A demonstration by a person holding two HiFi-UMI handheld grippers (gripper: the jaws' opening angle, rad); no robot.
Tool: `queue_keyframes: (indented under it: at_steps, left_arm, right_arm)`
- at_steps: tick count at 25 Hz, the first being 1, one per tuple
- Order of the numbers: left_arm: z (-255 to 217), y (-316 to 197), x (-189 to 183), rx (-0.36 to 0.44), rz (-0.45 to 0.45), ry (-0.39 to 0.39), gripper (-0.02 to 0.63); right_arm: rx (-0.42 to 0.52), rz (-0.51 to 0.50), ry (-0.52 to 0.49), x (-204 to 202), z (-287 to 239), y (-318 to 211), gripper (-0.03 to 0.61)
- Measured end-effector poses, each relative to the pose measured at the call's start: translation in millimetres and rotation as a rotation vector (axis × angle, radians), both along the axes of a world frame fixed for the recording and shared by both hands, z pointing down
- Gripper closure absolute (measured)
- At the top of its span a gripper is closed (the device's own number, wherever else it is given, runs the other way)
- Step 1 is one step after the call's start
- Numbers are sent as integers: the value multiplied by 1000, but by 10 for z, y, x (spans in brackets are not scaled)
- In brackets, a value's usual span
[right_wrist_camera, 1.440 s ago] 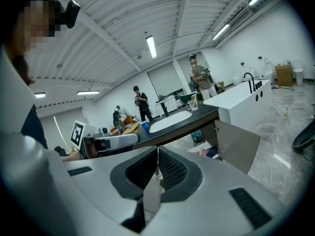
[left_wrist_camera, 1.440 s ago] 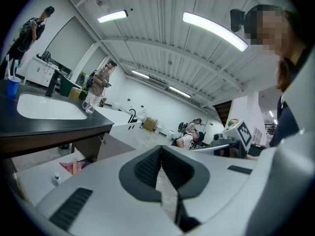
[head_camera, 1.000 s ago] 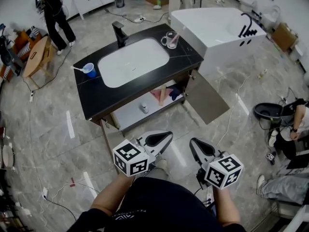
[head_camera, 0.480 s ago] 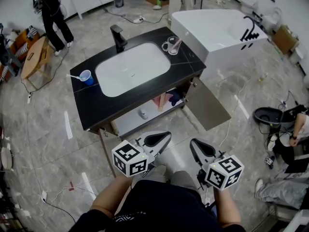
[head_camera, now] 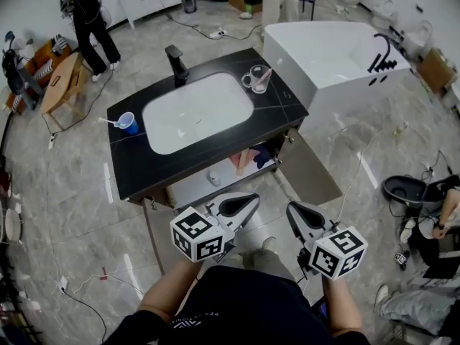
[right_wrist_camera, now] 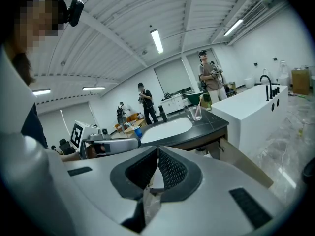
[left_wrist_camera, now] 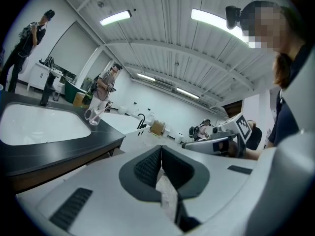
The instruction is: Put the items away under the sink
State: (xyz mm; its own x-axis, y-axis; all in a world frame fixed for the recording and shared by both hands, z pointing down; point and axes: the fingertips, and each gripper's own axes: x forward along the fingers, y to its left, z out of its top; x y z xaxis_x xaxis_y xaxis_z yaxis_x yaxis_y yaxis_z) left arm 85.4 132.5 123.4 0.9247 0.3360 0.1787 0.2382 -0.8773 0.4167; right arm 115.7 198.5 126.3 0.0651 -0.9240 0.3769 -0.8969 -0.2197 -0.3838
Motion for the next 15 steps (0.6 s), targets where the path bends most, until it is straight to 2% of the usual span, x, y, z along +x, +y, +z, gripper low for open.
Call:
queue_keyframes:
  at_steps: [6, 12, 15]
  left_arm:
    - [-63, 52, 427, 10, -49, 17, 604]
    - [-106, 221, 725, -21, -63, 38, 604]
    - [-83, 255, 876, -8, -75, 44, 604]
  right_arm:
    - [19, -54, 12, 426, -54, 21, 543]
    - [20, -112, 22, 746, -62, 74, 543]
    - [30, -131, 37, 869, -88, 87, 543]
